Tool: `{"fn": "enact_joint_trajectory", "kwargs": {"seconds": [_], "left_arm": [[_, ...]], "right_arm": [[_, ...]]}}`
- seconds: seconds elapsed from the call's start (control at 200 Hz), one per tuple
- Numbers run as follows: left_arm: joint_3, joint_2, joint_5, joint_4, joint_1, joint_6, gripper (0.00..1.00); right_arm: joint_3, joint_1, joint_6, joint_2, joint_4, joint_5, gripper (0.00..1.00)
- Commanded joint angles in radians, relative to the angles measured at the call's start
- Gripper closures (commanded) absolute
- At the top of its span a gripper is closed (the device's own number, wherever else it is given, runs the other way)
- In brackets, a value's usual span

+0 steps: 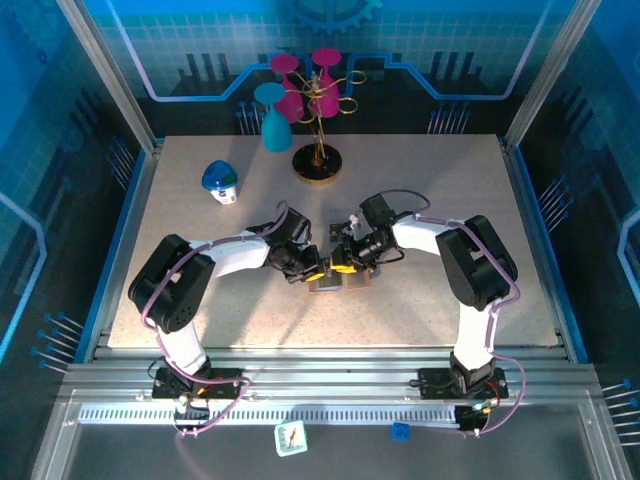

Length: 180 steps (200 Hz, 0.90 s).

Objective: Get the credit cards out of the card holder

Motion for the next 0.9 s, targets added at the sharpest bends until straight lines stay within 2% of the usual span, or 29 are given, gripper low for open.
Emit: {"fn": "enact_joint_trajectory", "kwargs": {"seconds": [0.0,0.24,0.895], "left_arm": [[-0.004,-0.018,-0.016,-0.030,0.003,0.019,0.89],[-0.006,-0.024,-0.018,-0.034,0.003,0.020,0.89],[0.028,-0.039,-0.027,-0.068,0.004,0.038,0.89]], "right_arm": [[0.015,0.014,-0.016,0.023,-0.028,0.019,0.73],[0.018,0.017,-0.034,0.015,-0.068,0.068,0.73],[0.021,0.018,-0.034,-0.062,-0.097,0.079,0.73]]}}
